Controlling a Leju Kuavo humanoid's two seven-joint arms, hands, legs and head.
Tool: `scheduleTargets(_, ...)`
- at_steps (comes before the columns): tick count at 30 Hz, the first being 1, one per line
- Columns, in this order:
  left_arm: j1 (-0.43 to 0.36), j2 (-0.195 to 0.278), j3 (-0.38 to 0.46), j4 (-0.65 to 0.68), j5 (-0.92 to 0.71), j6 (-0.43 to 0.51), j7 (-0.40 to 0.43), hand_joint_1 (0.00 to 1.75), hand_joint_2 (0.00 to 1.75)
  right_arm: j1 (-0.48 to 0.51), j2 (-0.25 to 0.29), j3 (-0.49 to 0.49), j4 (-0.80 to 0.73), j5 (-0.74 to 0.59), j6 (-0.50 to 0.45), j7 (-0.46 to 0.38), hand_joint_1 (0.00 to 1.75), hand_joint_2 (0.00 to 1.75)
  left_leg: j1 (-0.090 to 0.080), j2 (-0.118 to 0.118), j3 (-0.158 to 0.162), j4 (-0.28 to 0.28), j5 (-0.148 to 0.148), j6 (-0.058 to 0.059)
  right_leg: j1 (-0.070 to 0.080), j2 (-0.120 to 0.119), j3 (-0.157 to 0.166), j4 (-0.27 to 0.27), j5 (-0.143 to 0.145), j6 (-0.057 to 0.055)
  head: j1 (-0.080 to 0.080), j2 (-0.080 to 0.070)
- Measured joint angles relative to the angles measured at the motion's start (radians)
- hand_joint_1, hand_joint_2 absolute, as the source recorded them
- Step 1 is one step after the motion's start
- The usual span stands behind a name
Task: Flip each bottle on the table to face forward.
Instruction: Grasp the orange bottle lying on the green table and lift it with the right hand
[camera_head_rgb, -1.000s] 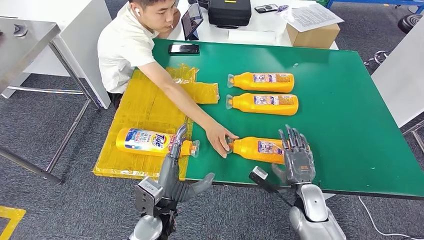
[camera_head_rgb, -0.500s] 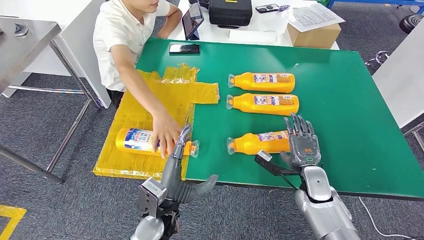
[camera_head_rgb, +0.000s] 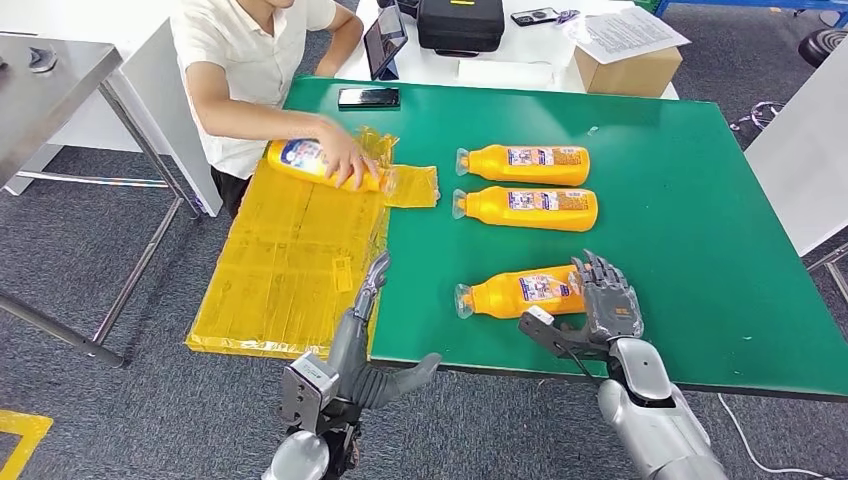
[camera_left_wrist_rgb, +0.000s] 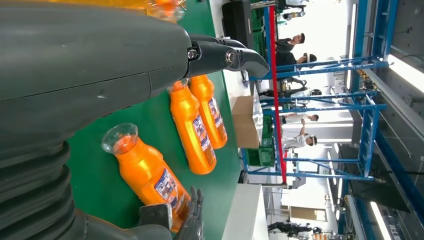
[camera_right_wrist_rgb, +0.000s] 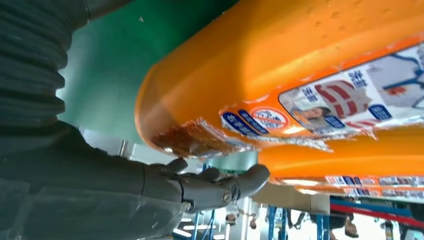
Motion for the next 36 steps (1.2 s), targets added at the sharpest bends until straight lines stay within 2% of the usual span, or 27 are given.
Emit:
scheduleTargets(7,-0.001,0.0,-0.004,0.0,0.0,-0.012,0.005,0.0,1.75,-0.025,-0.007,0.008,0.032,-0.002,0.002,0.002,0.0,1.75,0.0,0.0,0.001,0.0,0.0,0.0,0.0,0.0,0.001,0.0,0.0,0.0,0.0,0.0)
scheduleTargets(14,-0.009,0.0,-0.016,0.002,0.003,-0.025,0.008,0.0,1.75,-0.106,-0.01,0.036,0.121,0.063,-0.043,0.012,0.0,1.75,0.0,0.0,0.001,0.0,0.001,0.001,0.0,0.0,0.001,0.0,0.001,0.0,0.0,0.0)
scheduleTargets(20,-0.02,0.0,-0.019,0.005,0.011,-0.026,0.008,0.0,1.75,-0.168,-0.01,0.07,0.177,0.094,-0.045,0.008,0.0,1.75,0.0,0.0,0.001,0.0,0.001,0.001,0.0,0.0,0.001,0.0,0.001,0.0,0.0,0.0)
scheduleTargets(32,-0.039,0.0,-0.032,0.012,0.024,-0.032,0.011,0.0,1.75,-0.21,-0.004,0.102,0.242,0.084,-0.016,-0.006,0.0,1.75,0.0,0.0,0.0,0.0,0.001,0.001,0.0,0.0,0.0,0.0,0.001,0.0,0.0,0.0)
scheduleTargets(34,-0.04,0.0,-0.033,0.013,0.025,-0.033,0.011,0.0,1.75,-0.214,-0.004,0.104,0.25,0.074,0.013,-0.006,0.0,1.75,0.0,0.0,0.0,0.0,0.001,0.001,0.0,0.0,0.0,0.0,0.001,0.0,0.0,0.0)
scheduleTargets(35,-0.04,0.0,-0.033,0.014,0.025,-0.033,0.011,0.0,1.75,-0.217,-0.005,0.105,0.256,0.065,0.038,-0.006,0.05,1.75,0.0,0.0,0.0,0.0,0.001,0.001,0.0,0.0,0.0,0.0,0.001,0.0,0.0,0.0)
scheduleTargets(36,-0.041,0.0,-0.034,0.014,0.026,-0.034,0.011,0.0,1.75,-0.223,-0.006,0.105,0.264,0.053,0.065,-0.007,0.27,1.75,0.0,0.0,0.001,0.0,0.001,0.001,0.0,0.0,0.0,0.0,0.0,0.0,0.0,0.0)
